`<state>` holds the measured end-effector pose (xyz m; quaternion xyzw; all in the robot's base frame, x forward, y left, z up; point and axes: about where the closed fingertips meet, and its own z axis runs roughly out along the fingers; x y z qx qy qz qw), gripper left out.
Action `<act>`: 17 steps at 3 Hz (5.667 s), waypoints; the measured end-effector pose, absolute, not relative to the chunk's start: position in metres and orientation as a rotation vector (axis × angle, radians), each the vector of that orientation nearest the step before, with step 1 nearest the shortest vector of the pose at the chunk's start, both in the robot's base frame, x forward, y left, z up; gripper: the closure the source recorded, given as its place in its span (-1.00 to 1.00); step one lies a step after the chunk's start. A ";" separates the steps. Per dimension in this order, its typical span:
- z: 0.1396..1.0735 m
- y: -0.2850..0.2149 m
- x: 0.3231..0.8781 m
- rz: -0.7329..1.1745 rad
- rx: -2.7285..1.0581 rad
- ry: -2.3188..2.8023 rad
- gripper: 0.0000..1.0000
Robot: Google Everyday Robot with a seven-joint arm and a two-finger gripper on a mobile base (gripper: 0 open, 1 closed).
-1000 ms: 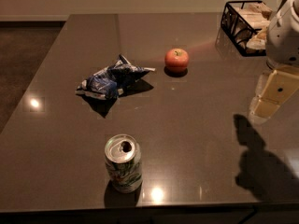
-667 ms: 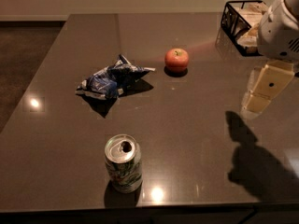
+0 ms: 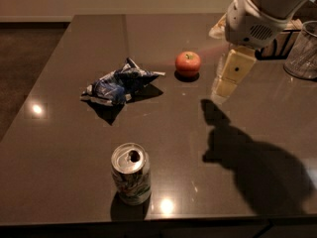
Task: Move blue chip bag near 7up can
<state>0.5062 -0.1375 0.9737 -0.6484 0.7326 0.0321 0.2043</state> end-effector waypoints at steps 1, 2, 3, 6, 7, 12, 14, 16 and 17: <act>0.969 -0.096 0.537 0.133 -1.836 1.953 -1.00; 0.962 -0.059 0.566 0.152 -1.848 1.903 -1.00; 0.946 -0.024 0.591 0.145 -1.863 1.901 -1.00; 0.894 0.045 0.610 0.228 -1.941 1.929 -1.00; 0.885 0.051 0.610 0.212 -1.966 1.937 -0.65; 0.927 -0.007 0.519 0.270 -1.962 1.825 1.00; 0.924 -0.035 0.488 0.349 -1.958 1.778 1.00; 0.918 -0.058 0.469 0.372 -1.966 1.745 0.16; 0.916 -0.066 0.462 0.378 -1.975 1.734 -0.27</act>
Offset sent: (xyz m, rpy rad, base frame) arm 0.0971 0.1240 -0.0206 0.1012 -0.0548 0.1321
